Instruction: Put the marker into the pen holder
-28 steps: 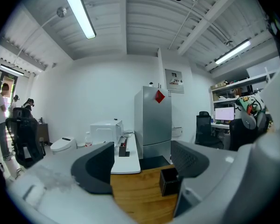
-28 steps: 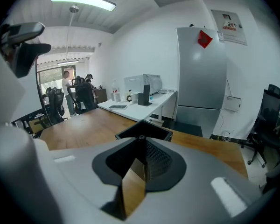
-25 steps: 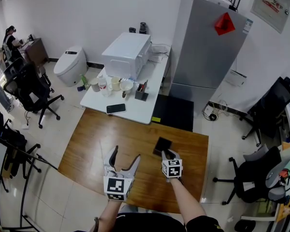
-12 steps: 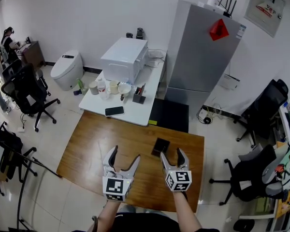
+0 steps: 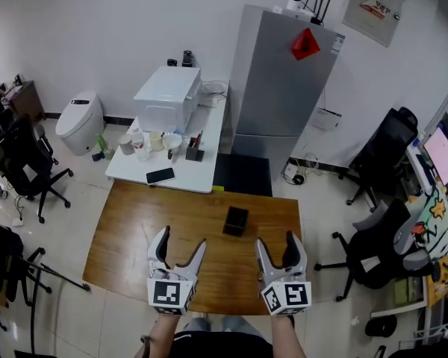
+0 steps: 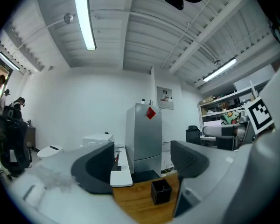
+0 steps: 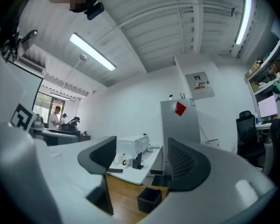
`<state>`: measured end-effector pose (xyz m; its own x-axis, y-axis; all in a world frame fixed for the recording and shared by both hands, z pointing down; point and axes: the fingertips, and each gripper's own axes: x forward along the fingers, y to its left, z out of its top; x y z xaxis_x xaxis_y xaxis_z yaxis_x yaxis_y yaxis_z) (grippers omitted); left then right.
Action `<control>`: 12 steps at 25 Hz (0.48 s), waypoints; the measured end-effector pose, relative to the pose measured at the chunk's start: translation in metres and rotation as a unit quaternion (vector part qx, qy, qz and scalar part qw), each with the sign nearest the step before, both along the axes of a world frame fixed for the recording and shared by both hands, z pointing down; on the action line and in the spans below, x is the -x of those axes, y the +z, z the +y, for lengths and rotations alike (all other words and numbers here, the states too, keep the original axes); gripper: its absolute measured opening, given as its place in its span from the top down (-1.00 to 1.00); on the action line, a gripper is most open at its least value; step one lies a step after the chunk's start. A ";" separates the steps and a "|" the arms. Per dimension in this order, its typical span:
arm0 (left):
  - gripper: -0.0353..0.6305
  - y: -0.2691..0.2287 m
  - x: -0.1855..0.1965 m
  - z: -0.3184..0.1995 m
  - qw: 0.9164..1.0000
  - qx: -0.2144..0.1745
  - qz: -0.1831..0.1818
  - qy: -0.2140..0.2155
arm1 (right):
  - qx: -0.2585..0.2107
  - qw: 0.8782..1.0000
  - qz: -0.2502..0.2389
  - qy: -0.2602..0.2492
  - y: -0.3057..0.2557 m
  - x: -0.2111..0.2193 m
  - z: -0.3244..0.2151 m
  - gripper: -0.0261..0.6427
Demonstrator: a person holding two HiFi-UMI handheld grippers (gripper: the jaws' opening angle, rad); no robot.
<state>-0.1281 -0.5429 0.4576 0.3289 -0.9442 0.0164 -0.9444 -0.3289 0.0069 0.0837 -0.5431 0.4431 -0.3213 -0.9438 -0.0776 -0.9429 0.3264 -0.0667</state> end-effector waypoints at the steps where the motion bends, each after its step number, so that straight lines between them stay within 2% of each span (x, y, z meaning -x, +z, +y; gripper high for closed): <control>1: -0.24 -0.002 -0.001 0.004 1.000 -0.003 0.003 0.004 | -0.004 1.000 0.000 0.005 -0.004 -0.001 0.010 -0.09; 6: -0.24 -0.003 -0.011 0.030 1.000 -0.004 0.002 0.017 | -0.018 0.999 0.022 0.025 -0.017 -0.009 0.054 -0.09; 12: -0.24 -0.014 -0.037 0.084 0.999 -0.024 0.022 0.012 | -0.032 0.999 0.009 0.020 -0.027 -0.031 0.110 -0.09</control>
